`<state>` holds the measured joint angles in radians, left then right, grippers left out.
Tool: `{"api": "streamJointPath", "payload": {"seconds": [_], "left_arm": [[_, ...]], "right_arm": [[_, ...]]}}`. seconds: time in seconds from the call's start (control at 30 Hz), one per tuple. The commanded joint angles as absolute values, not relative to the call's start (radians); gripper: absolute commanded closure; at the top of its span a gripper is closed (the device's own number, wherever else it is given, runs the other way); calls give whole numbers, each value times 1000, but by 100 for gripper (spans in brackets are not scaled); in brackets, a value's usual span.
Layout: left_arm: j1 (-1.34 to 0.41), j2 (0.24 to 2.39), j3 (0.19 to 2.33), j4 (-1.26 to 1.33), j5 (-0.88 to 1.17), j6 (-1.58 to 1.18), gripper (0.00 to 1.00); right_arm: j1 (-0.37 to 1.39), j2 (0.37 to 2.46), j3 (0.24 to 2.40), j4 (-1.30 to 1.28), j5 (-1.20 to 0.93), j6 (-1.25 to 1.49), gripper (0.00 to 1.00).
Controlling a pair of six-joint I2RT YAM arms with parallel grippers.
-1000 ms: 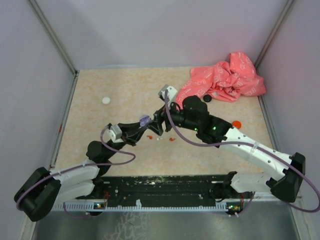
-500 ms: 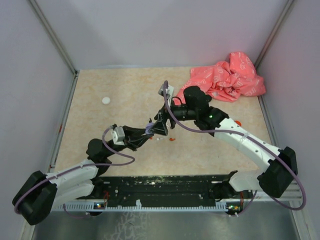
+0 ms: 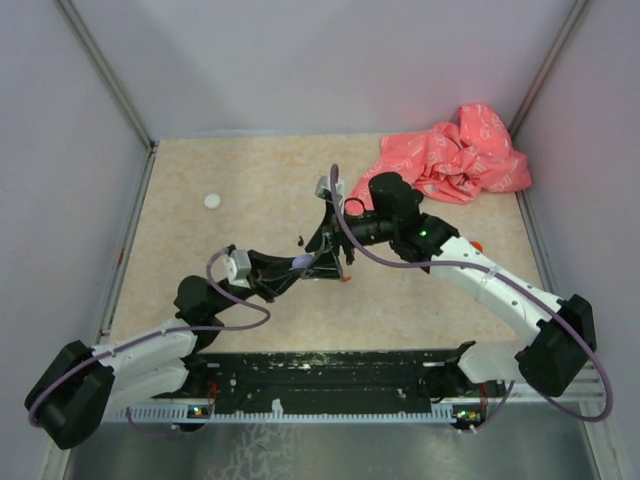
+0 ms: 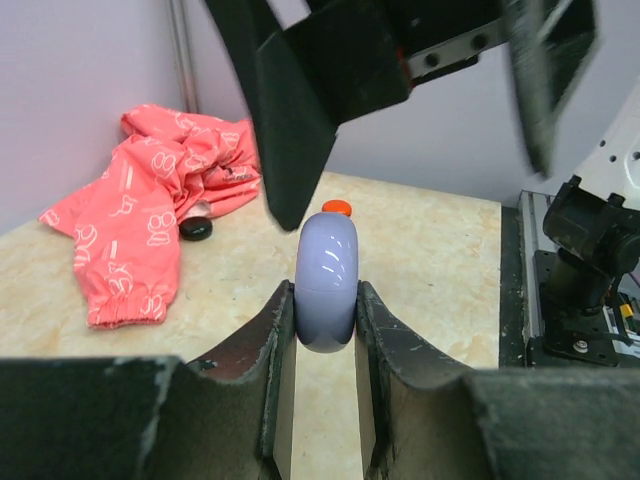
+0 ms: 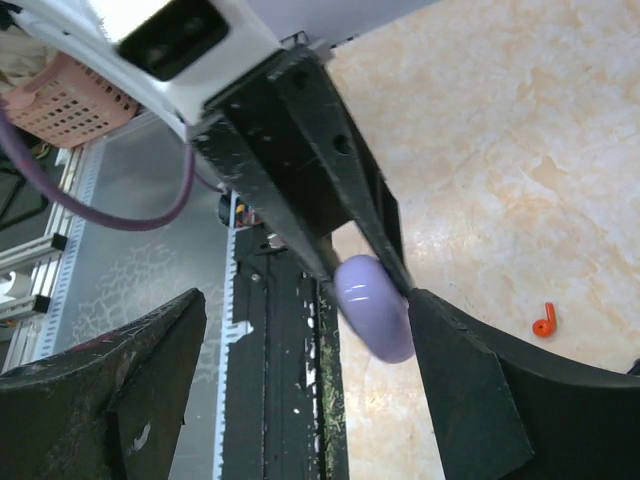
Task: Insert the wireless bluetooth earbuds into the charging case
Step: Close the charging case.
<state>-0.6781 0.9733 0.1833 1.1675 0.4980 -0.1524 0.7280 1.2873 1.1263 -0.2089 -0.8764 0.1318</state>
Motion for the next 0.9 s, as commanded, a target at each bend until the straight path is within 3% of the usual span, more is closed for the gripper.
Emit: {"api": "streamJointPath", "payload": {"seconds": [0.0, 0.2, 0.57, 0.87], "left_arm": [[-678, 964, 208, 1131, 455, -187, 100], [-678, 945, 206, 1070, 402, -211, 100], [-590, 927, 280, 612, 65, -415, 100], [-412, 1037, 321, 367, 84, -588, 100]], "right_arm": [[721, 1205, 1114, -164, -936, 102, 19], [720, 1177, 1082, -151, -909, 98, 21], [718, 1065, 933, -101, -368, 117, 20], [719, 994, 766, 0, -183, 144, 20]]}}
